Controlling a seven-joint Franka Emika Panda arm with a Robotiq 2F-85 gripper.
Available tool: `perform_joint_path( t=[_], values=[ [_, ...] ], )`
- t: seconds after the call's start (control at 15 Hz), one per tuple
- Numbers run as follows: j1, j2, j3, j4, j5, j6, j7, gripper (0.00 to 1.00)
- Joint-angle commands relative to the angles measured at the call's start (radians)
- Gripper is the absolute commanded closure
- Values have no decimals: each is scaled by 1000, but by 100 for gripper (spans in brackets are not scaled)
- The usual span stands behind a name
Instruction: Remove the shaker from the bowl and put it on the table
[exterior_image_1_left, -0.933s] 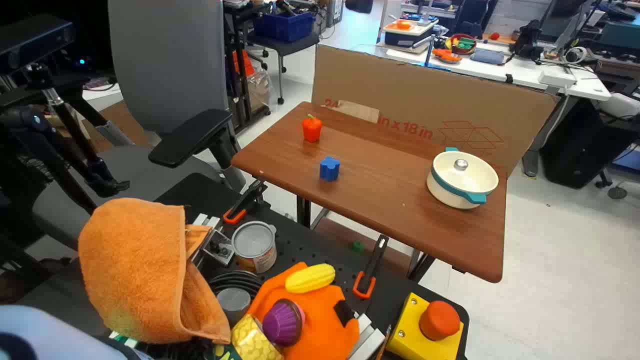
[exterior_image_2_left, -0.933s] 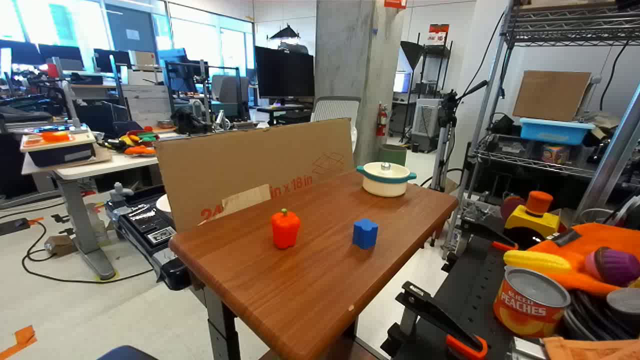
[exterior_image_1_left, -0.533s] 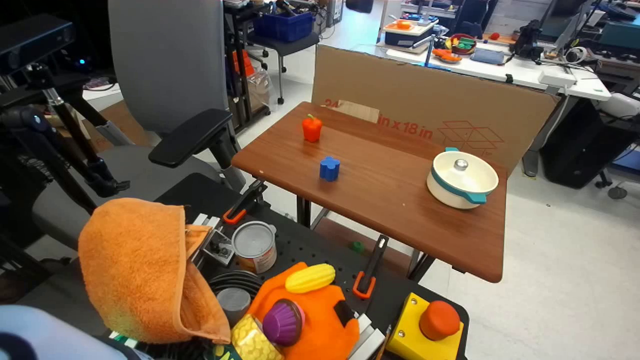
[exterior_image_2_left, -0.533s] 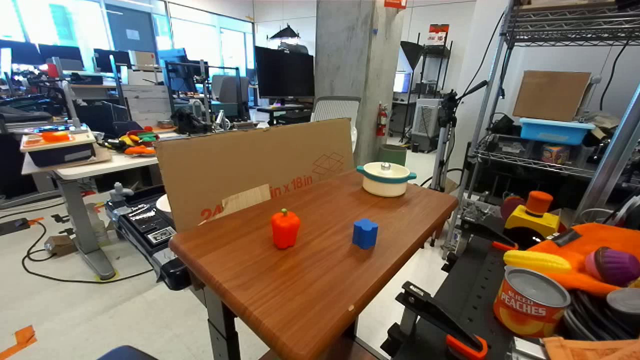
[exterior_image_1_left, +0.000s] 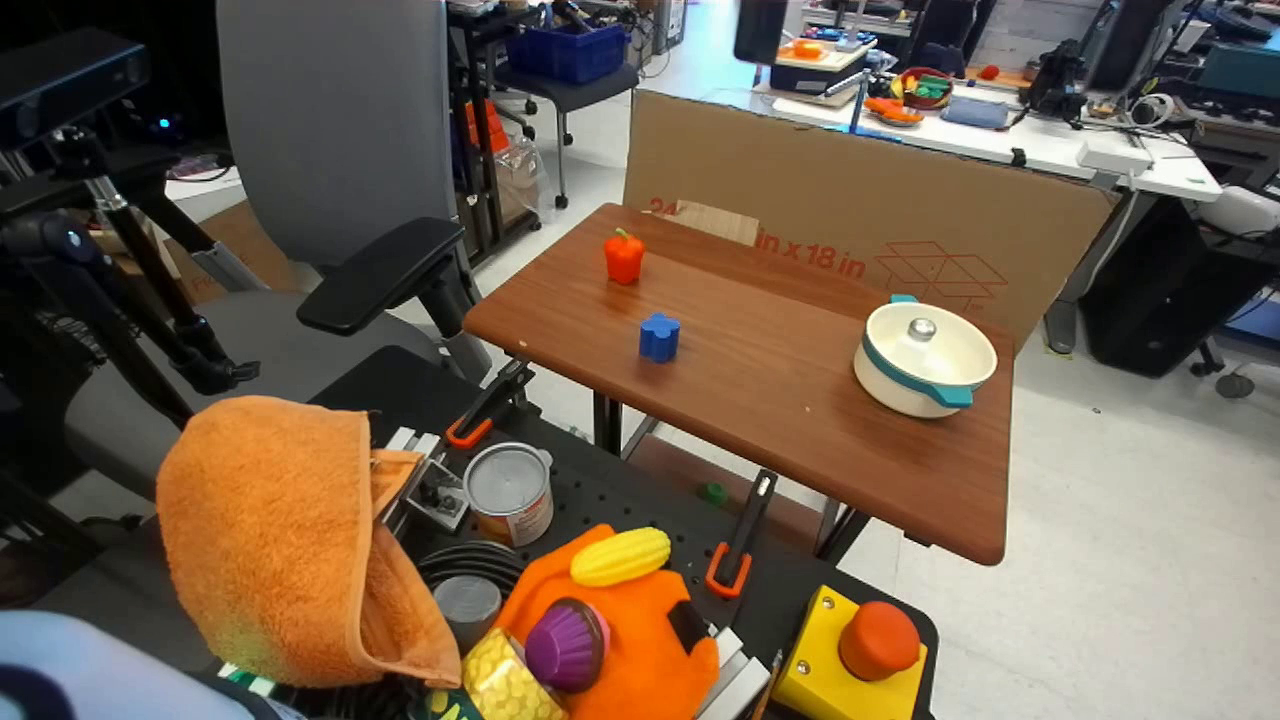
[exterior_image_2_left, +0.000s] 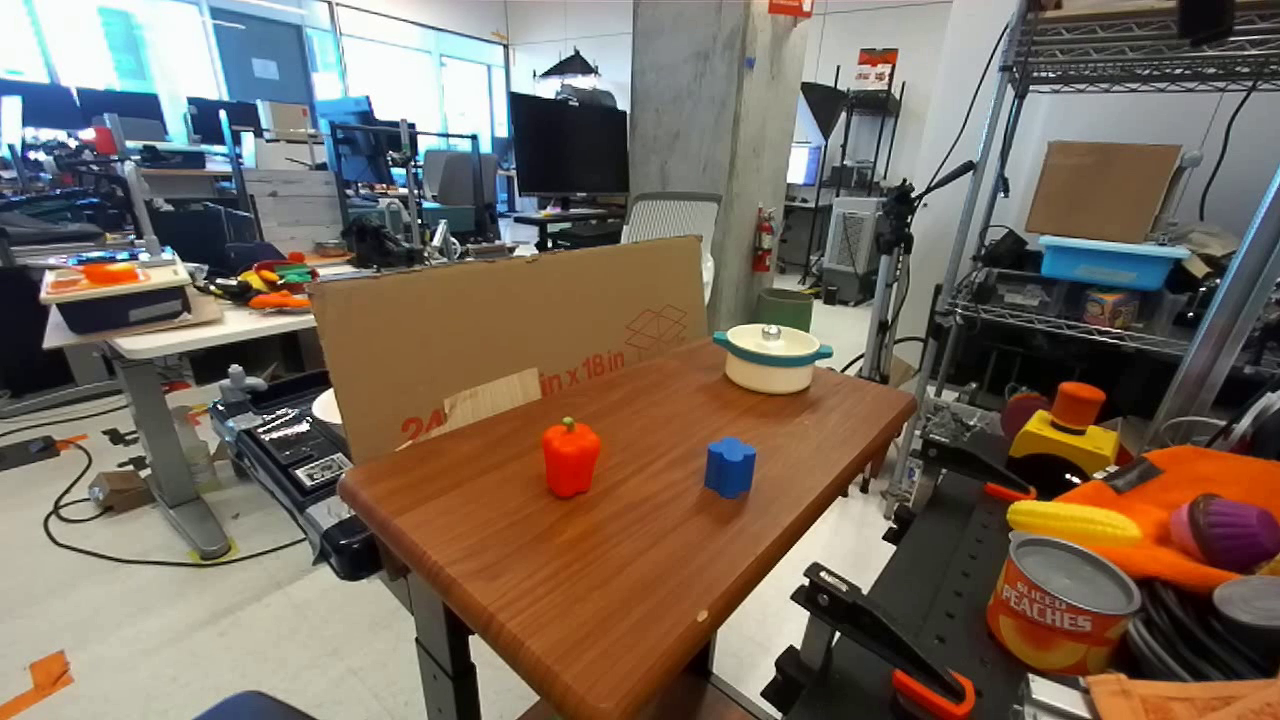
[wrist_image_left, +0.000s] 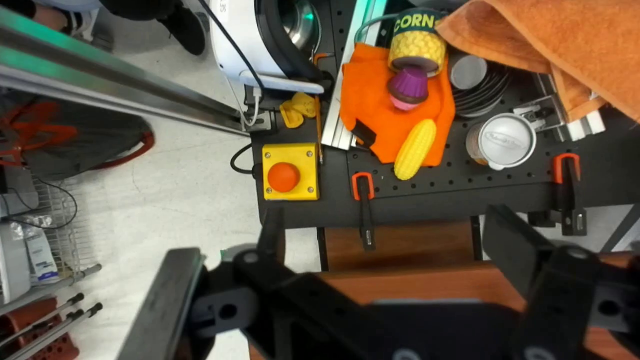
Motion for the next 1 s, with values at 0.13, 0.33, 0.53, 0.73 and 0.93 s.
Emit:
perform_joint_path(
  t=[0.13, 0.33, 0.53, 0.73, 0.93],
  values=[
    [-4, 253, -76, 108, 0, 231, -15, 0],
    [-14, 421, -103, 167, 19, 408, -8, 0],
    [-15, 585, -122, 234, 80, 543, -42, 0],
    [-24, 726, -111, 313, 155, 605, -51, 0],
    [-37, 850, -96, 410, 219, 607, -58, 0]
  ],
)
